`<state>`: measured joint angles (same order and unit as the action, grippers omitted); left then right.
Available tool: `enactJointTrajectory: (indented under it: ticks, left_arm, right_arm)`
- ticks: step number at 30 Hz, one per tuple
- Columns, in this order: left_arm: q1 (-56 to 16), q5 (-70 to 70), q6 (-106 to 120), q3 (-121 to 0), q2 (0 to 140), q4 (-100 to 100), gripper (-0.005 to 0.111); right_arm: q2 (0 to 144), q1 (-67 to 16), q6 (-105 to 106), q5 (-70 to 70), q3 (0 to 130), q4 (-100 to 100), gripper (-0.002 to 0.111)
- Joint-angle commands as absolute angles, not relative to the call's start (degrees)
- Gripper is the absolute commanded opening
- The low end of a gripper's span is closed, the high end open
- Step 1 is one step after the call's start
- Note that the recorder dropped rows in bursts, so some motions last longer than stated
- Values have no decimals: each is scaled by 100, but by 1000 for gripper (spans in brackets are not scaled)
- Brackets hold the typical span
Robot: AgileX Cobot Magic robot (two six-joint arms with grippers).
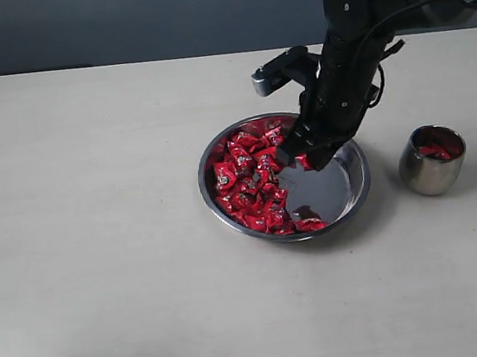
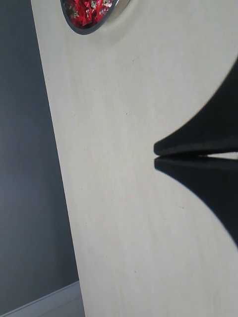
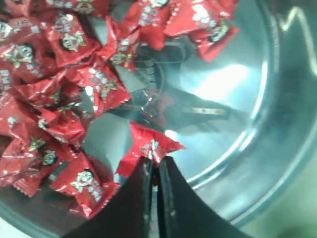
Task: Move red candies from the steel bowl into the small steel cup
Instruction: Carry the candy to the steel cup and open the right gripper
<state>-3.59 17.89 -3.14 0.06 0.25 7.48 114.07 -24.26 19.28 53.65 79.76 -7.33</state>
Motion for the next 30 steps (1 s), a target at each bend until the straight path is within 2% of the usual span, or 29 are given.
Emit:
enactJointTrajectory:
  ticks: [1, 10, 16, 28, 30]
  left_arm:
    - [-420, 1758, -346, 0, 0, 757, 0]
    - [-420, 1758, -346, 0, 0, 757, 0]
    - [-420, 1758, -346, 0, 0, 757, 0]
    - [-420, 1758, -346, 0, 0, 757, 0]
    - [-420, 1758, -346, 0, 0, 757, 0]
  right_arm:
    - [11093, -2261, 1182, 5324, 7971, 164, -1]
    - [10605, -1009, 1192, 5675, 7971, -75, -1]
    - [10533, -509, 1192, 6384, 7971, -75, -1]
    - [10554, -511, 1192, 6713, 7971, -50, -1]
    - [10554, -511, 1192, 6726, 7971, -50, 4]
